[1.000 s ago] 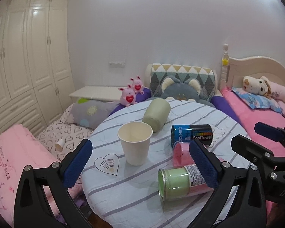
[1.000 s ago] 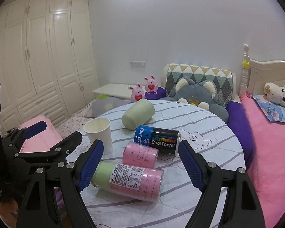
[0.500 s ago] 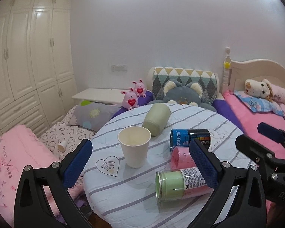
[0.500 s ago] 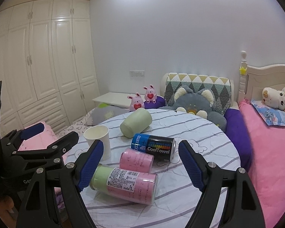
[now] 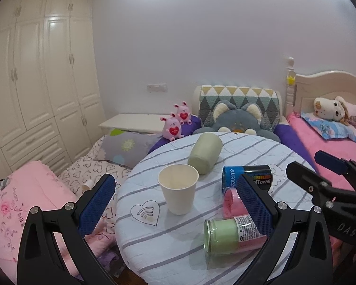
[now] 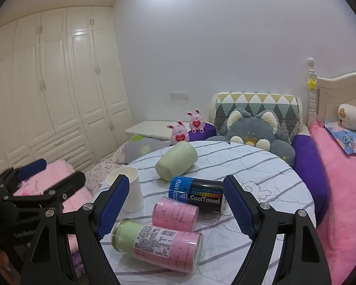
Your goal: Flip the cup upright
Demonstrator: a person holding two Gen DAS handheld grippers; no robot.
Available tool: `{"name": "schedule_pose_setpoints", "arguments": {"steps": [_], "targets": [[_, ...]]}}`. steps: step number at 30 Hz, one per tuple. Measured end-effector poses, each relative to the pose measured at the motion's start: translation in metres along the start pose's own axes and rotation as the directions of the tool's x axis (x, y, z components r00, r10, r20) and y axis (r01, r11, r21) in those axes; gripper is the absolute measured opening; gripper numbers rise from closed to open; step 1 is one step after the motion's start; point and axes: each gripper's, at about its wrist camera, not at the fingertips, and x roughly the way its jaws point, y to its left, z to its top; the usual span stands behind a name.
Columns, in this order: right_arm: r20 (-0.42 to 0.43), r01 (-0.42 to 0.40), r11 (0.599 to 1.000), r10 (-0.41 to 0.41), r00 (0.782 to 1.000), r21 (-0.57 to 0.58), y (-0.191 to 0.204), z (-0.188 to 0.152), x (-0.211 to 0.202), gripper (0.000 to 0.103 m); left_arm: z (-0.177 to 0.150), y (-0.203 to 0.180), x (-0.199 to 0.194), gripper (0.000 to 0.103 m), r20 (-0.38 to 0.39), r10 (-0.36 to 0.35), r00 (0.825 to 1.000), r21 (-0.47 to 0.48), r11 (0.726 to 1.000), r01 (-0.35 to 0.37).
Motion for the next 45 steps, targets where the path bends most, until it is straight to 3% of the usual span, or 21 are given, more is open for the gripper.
{"name": "schedule_pose_setpoints", "arguments": {"steps": [45], "targets": [[-0.038,0.128,0.992,-0.129,0.991,-0.020,0.000,-0.001,-0.016,0.083,-0.009,-0.005,0.023,0.103,-0.057,-0.077,0.995,0.003,0.997,0.077]]}}
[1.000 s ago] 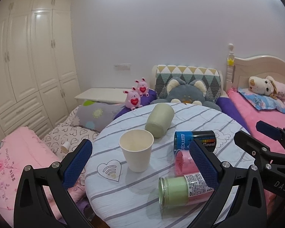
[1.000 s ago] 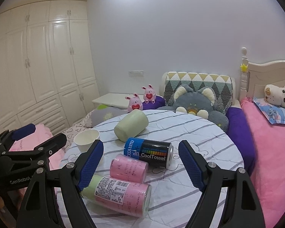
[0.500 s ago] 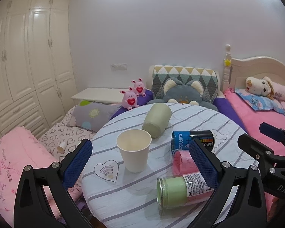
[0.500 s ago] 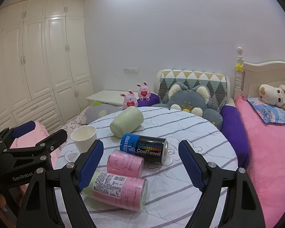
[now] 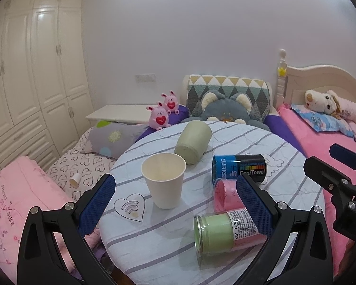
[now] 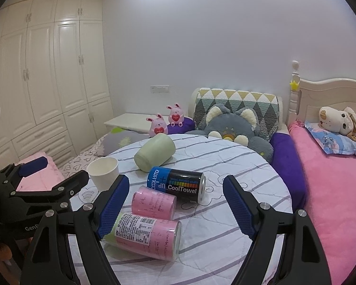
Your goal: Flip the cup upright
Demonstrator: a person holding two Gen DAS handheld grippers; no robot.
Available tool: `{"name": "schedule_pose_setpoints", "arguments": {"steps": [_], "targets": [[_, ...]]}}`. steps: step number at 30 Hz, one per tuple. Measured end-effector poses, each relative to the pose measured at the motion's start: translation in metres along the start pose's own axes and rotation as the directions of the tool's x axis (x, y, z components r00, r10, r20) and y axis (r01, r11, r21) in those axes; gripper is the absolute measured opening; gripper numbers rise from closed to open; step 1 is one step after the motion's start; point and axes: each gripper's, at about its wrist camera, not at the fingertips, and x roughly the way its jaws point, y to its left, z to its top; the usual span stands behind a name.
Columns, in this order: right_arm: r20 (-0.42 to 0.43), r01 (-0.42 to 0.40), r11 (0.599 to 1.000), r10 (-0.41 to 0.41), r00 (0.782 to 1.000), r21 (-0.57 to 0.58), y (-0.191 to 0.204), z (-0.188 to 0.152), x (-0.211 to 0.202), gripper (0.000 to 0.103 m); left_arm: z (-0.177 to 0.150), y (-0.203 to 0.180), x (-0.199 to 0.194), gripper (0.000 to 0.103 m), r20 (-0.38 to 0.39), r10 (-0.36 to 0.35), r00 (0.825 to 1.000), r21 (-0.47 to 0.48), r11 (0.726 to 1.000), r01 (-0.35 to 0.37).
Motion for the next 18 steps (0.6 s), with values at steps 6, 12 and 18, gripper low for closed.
{"name": "schedule_pose_setpoints", "arguments": {"steps": [6,12,18], "targets": [[-0.003,0.005,1.000,-0.005,1.000,0.001,-0.0021,0.0000,-0.0003,0.083,-0.0020,-0.0034,0.0000,0.103,-0.004,0.006,1.000,0.004,1.000,-0.006],[0.006,0.002,1.000,-0.002,1.000,0.006,-0.0069,0.0003,-0.0018,0.083,-0.0020,-0.0055,-0.0010,0.103,0.004,0.018,1.000,0.005,1.000,-0.018],[0.020,-0.007,1.000,0.007,1.000,-0.002,-0.0083,0.0014,-0.0036,0.083,-0.0029,-0.0070,-0.0043,0.103,0.009,0.016,1.000,0.002,1.000,-0.016]]}}
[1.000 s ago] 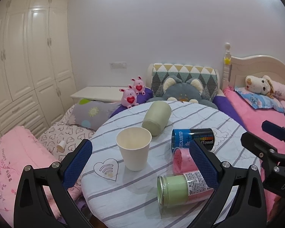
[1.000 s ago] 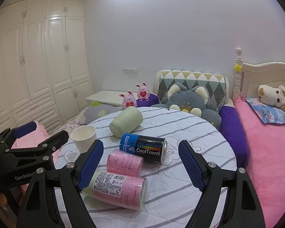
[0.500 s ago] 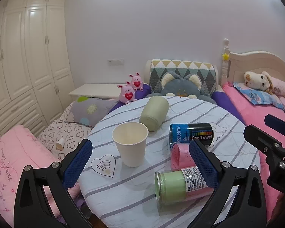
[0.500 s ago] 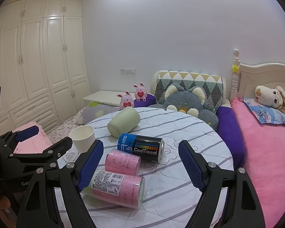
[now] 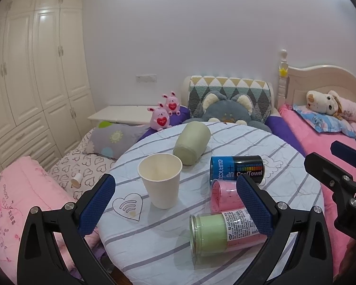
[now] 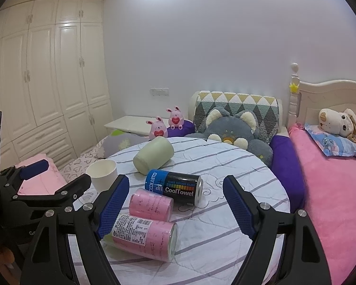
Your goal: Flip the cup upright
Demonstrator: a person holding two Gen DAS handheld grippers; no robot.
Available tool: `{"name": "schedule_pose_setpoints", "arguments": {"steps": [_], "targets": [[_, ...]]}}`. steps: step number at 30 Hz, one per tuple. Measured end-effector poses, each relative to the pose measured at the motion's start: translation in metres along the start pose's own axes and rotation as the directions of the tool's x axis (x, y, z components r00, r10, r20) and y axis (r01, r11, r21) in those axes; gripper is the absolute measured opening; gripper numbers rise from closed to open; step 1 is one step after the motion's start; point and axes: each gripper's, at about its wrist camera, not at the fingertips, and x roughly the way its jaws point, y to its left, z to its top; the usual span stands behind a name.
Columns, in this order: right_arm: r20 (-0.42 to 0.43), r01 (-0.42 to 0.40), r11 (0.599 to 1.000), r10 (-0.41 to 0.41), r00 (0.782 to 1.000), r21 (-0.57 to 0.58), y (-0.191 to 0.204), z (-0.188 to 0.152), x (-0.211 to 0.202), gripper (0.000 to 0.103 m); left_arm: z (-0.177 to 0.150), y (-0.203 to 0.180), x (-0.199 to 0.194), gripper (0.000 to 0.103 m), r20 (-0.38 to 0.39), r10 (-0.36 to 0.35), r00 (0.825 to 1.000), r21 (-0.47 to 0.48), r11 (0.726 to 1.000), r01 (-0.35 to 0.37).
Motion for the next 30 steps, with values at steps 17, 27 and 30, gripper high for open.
{"name": "schedule_pose_setpoints", "arguments": {"steps": [17,27,30], "targets": [[0.043,-0.042,0.999,0.043,0.998,-0.016,0.001,0.003,-0.001,0.083,0.000,-0.004,-0.016,0.103,0.074,0.015,0.997,-0.031,0.999,-0.013],[0.035,-0.038,0.999,0.038,0.999,-0.014,-0.001,0.003,0.001,0.083,-0.001,-0.008,-0.017,0.103,0.090,0.033,0.995,-0.023,0.999,-0.031],[0.033,-0.039,0.999,0.039,0.999,-0.013,-0.001,0.004,0.002,0.083,-0.001,-0.008,-0.015,0.103,0.086,0.030,0.996,-0.020,0.999,-0.029]]}}
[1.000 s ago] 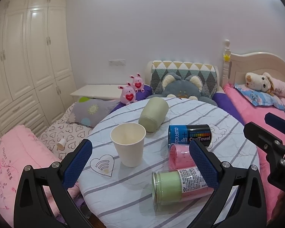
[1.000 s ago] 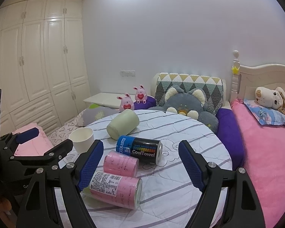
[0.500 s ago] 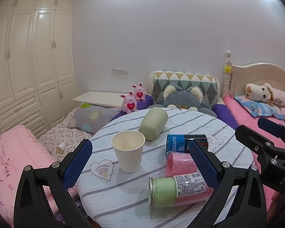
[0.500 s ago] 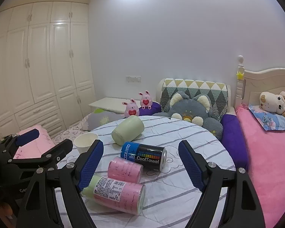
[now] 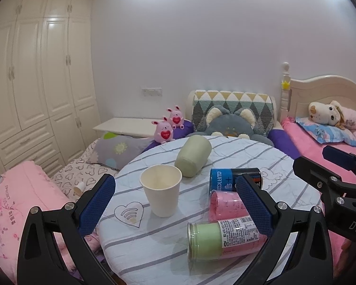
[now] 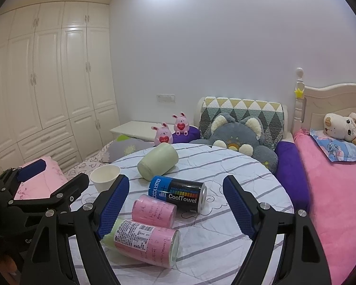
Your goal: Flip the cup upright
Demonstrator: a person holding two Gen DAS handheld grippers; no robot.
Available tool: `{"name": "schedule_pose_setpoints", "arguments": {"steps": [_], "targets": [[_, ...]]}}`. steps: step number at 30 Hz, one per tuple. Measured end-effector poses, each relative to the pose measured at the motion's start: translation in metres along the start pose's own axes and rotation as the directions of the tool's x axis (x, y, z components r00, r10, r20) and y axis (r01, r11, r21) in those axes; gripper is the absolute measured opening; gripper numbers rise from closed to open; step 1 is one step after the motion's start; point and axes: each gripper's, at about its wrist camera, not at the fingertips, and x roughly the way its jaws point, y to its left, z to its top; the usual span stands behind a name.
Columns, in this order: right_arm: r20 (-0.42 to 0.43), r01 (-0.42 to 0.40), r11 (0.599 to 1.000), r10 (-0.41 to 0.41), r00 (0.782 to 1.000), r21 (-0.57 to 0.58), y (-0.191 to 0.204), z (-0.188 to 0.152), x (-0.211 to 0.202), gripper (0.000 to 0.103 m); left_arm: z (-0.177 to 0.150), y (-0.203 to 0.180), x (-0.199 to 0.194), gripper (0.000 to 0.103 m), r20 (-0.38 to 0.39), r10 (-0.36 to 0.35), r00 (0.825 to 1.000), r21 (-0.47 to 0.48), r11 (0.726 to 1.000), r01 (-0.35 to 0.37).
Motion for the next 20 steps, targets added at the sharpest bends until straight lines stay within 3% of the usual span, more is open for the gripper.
{"name": "schedule_pose_setpoints", "arguments": {"steps": [20], "targets": [[-0.021,0.006,1.000,-0.006,1.000,-0.010,0.0035,-0.0008,0.0093,0.083,-0.0019,0.0015,0.0088,0.103,-0.006,0.022,1.000,0.011,1.000,-0.022]]}}
